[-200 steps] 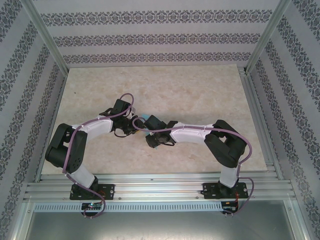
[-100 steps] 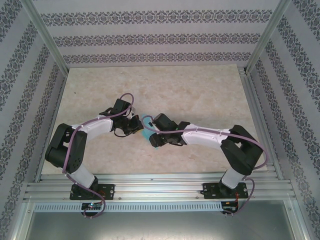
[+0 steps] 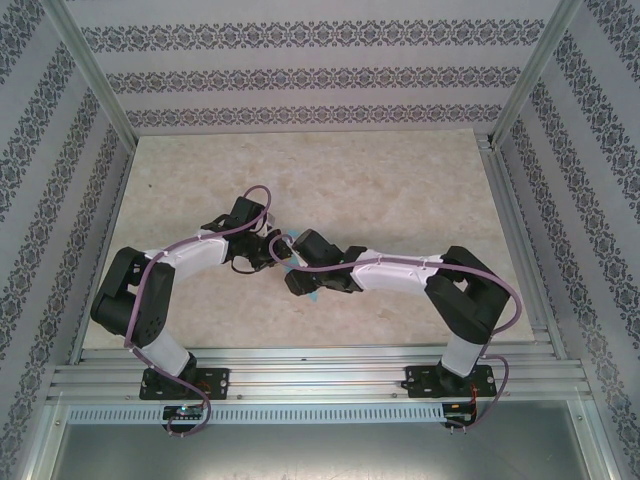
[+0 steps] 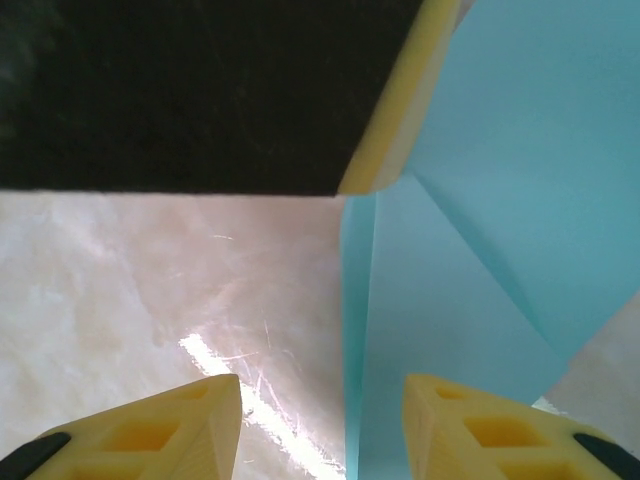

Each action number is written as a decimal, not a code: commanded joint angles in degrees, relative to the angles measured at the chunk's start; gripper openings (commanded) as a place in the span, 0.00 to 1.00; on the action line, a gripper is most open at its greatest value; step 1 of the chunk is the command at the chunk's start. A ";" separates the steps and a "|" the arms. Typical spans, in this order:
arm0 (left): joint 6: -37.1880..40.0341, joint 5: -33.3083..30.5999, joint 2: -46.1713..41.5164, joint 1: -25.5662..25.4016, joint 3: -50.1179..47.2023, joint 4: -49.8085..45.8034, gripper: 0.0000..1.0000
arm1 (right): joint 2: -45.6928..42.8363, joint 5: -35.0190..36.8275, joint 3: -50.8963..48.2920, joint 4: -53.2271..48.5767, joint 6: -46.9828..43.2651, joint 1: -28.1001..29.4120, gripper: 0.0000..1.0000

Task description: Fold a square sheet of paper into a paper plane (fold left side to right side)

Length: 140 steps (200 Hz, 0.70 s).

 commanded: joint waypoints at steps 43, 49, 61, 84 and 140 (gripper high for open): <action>-1.28 0.78 -1.57 -0.55 1.52 0.78 0.02 | 2.90 5.70 0.01 2.63 -0.60 0.31 0.43; -1.35 0.88 -1.57 -0.60 1.52 0.86 0.02 | 3.16 5.99 -0.01 2.75 -0.52 0.32 0.43; -1.49 0.96 -1.63 -0.56 1.56 0.91 0.02 | 3.54 6.32 -0.31 2.87 -0.43 0.25 0.41; -1.45 0.87 -1.84 -0.56 1.52 0.84 0.02 | 4.17 6.76 -0.62 3.15 -0.25 0.25 0.36; 0.15 0.49 -2.04 -0.52 2.77 -1.24 0.12 | 3.33 4.33 -2.88 4.83 0.66 -0.75 0.15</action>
